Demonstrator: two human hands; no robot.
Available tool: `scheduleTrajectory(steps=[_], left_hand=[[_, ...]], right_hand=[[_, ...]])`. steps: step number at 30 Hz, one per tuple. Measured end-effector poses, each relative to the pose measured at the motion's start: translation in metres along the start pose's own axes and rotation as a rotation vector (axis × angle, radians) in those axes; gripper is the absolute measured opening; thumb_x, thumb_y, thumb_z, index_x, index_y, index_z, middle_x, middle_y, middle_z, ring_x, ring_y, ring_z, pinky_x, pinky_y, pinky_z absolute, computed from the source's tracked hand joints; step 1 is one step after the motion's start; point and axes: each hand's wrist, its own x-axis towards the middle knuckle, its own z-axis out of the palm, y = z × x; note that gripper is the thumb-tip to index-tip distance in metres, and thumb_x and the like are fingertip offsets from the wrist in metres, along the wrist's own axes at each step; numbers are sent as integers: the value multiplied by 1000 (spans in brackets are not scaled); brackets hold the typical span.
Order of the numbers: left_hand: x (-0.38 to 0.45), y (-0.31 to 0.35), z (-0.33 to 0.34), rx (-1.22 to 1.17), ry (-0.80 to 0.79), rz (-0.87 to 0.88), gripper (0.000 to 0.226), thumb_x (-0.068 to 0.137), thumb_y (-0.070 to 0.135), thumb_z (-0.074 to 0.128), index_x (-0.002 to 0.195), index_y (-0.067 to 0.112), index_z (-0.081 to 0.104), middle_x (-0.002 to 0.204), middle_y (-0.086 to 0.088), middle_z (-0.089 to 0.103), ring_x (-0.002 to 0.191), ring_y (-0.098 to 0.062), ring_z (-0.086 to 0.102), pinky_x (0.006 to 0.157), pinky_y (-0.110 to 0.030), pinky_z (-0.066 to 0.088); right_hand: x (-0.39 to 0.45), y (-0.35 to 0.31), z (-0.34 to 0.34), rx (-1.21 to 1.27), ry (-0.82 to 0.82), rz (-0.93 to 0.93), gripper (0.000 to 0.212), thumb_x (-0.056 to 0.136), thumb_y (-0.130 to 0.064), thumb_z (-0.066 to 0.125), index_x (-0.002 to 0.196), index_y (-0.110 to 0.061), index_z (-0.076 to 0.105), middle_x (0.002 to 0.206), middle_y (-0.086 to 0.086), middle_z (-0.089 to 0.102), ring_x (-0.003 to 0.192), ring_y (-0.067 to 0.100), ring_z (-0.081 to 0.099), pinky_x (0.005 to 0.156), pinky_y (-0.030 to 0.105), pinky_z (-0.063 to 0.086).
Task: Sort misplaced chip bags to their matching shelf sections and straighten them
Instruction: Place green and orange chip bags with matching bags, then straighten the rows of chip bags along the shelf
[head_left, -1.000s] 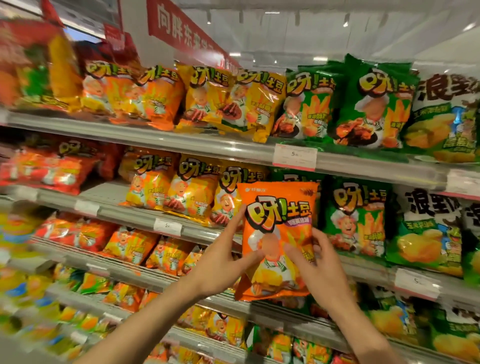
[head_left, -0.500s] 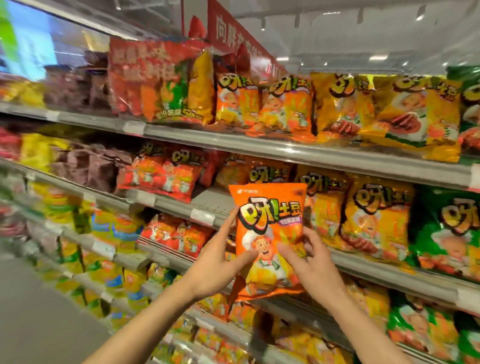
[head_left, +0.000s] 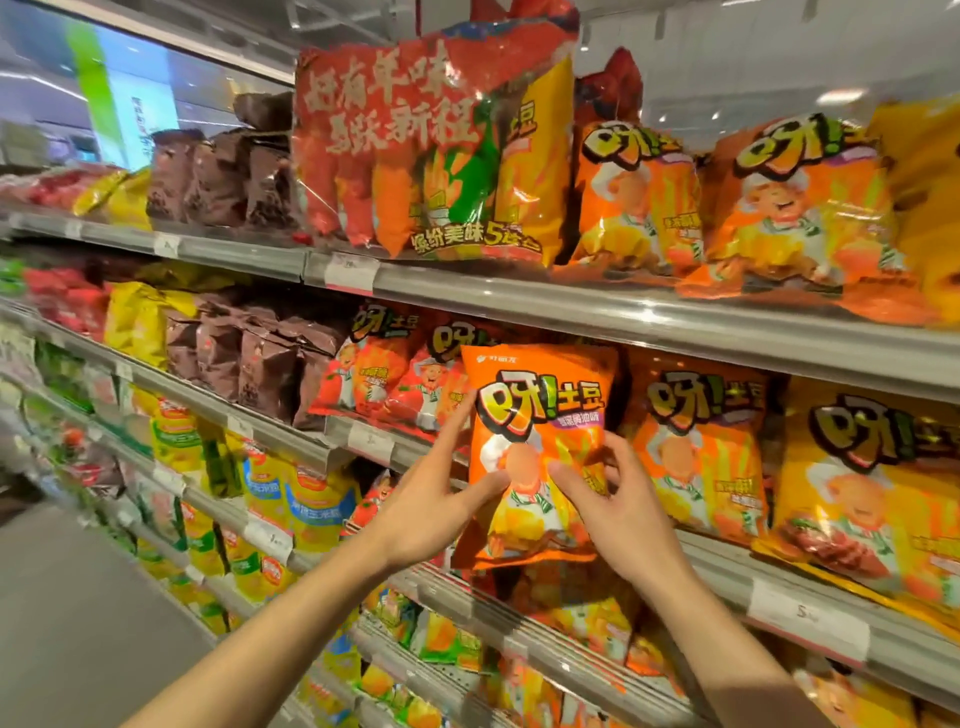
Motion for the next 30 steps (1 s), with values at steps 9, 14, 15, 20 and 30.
scheduleTrajectory(steps=[9, 14, 15, 20, 30], left_hand=[[107, -41, -5, 94, 4, 145, 71, 95, 46, 57, 155, 33, 23, 158, 14, 30, 144, 0, 27, 117, -24, 24], [139, -53, 4, 113, -83, 202, 67, 97, 41, 56, 154, 25, 26, 157, 4, 35, 142, -8, 33, 117, -38, 32], [144, -56, 6, 131, -106, 218, 67, 97, 40, 57, 154, 25, 26, 156, 3, 36, 142, -10, 34, 116, -38, 33], [156, -69, 17, 199, -285, 265, 69, 99, 39, 53, 156, 21, 18, 158, -2, 31, 143, -15, 31, 113, -22, 25], [156, -76, 18, 182, -343, 313, 66, 103, 38, 45, 157, 22, 12, 159, -2, 27, 142, -17, 34, 101, -16, 22]], right_hand=[[82, 4, 33, -26, 224, 55, 70, 76, -69, 65, 132, -30, 46, 125, -5, 60, 114, 12, 58, 99, 47, 50], [92, -1, 32, -166, 288, 125, 76, 86, -58, 63, 144, -17, 35, 139, 5, 53, 129, 23, 51, 108, 43, 41], [91, 0, 32, -202, 294, 142, 76, 89, -55, 61, 146, -15, 31, 143, 6, 50, 132, 25, 48, 109, 41, 40], [80, -2, 32, -408, 276, 230, 83, 94, -50, 56, 155, -13, 15, 151, 8, 44, 136, 26, 46, 107, 33, 40], [70, -13, 38, -526, 280, 296, 73, 96, -50, 54, 153, -18, 22, 142, 0, 54, 128, 20, 53, 94, 24, 41]])
